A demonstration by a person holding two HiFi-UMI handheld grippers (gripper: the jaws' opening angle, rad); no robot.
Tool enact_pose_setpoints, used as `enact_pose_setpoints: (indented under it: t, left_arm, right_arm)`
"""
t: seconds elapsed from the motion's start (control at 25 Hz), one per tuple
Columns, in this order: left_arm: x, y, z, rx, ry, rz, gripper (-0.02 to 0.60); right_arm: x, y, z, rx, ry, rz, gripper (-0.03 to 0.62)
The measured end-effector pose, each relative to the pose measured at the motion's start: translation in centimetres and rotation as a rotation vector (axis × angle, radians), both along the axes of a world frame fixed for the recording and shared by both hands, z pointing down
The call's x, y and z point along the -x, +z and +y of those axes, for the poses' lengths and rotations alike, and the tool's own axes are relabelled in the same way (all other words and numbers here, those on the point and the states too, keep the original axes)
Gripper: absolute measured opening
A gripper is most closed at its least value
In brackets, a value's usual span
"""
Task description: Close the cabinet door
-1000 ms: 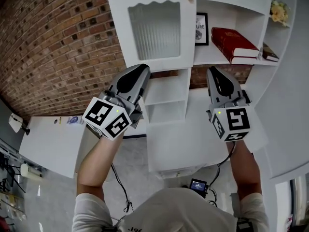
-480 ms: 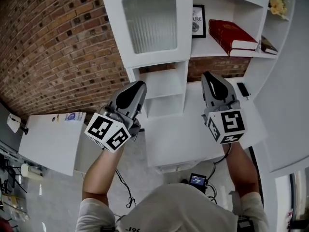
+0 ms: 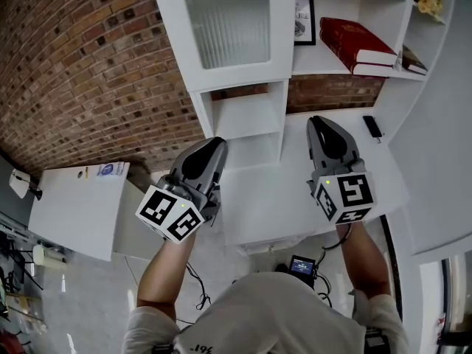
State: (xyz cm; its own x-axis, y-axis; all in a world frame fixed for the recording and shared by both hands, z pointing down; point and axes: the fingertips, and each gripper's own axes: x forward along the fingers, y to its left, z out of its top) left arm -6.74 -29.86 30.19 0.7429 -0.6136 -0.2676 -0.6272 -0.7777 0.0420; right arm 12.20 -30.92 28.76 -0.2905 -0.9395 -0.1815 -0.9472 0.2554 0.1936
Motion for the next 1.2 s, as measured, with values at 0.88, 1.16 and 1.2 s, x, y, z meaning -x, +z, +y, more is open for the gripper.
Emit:
enact_pose_setpoints:
  t: [0.88,1.16,1.2]
  left_arm:
    - [0.5,7.2,3.0,0.142,-0.041,-0.005,0.029]
    - [0.4,9.6,3.6,0.196,-0.042,-0.008,0.025]
    - [0.4,9.8,3.7,0.203,-0.041,-0.008,0.024]
  right_arm:
    - [1.8,8.3,2.2,0.178,-0.046,-0.069,0.038]
    - [1.7,10.3,2.5,0.223,-0.042,-0.067,0.034]
    - [1.7,10.6,2.6,0.23,-0.042,-0.065,0.032]
